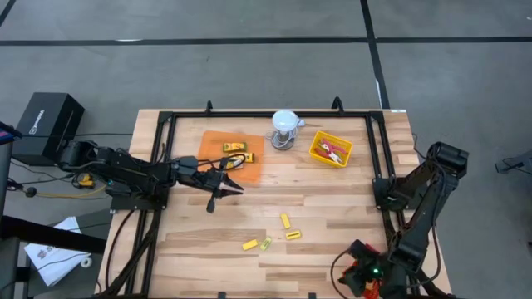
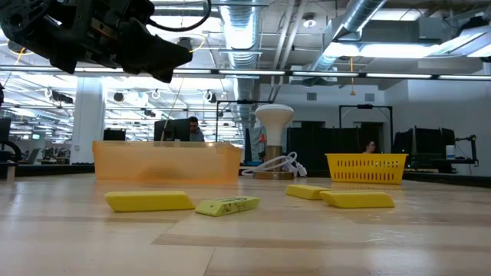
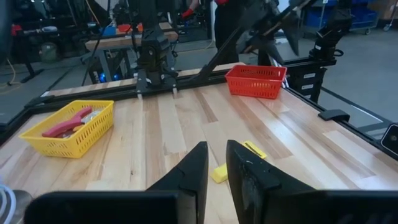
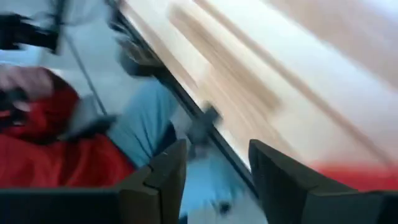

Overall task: Pick & Place School Supplies
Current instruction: Put the yellow eraser into the red bin

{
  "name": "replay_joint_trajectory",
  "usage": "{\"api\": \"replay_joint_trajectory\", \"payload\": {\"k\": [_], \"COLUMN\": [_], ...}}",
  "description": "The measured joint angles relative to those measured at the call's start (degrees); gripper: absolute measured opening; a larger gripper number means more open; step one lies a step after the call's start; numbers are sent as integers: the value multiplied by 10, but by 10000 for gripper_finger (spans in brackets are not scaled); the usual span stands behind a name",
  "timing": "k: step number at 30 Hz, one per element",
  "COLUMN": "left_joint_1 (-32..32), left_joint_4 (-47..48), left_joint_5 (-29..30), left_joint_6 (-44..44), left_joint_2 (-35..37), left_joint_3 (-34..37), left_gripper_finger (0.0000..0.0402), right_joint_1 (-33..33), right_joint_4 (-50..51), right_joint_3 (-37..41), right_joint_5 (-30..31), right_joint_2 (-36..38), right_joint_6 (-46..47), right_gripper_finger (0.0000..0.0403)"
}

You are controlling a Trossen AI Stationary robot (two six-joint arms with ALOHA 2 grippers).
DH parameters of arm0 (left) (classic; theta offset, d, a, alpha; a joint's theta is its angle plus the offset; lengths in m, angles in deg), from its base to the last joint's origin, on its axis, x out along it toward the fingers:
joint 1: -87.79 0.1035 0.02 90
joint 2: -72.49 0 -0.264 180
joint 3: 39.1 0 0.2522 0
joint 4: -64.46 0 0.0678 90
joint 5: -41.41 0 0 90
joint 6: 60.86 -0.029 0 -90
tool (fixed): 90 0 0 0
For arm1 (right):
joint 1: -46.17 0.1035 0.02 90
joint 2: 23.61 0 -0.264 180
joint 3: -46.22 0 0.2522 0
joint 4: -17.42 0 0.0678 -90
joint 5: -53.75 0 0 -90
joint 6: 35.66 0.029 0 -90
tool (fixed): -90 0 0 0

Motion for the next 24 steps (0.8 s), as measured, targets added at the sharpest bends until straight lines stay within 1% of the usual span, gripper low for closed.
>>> {"api": "replay_joint_trajectory", "payload": {"k": [2, 4, 7, 10, 13, 19, 22, 24], "left_joint_1": [0, -1, -1, -1, -2, -9, -26, -40], "left_joint_4": [-4, -3, -2, 27, 55, 57, 59, 58], "left_joint_5": [0, -2, -34, -72, -96, -160, -160, -143], "left_joint_6": [0, 0, 31, 90, 152, 292, 331, 346], "left_joint_2": [0, 0, 0, 0, 0, -21, -43, -67], "left_joint_3": [0, 0, 0, 0, 0, 0, 0, -3], "left_gripper_finger": [52, 51, 54, 63, 79, 117, 133, 140], "right_joint_1": [-24, -56, -115, -178, -233, -308, -333, -346], "right_joint_4": [-26, -50, -84, -128, -162, -165, -177, -203], "right_joint_3": [0, 0, 0, 0, 0, 0, 0, 0], "right_joint_5": [37, 75, 114, 109, 87, 83, 98, 110], "right_joint_2": [0, -2, -2, -2, -2, -2, -2, -8], "right_joint_6": [-68, -155, -301, -449, -579, -727, -782, -817], "right_gripper_finger": [152, 142, 130, 123, 121, 126, 131, 134]}}
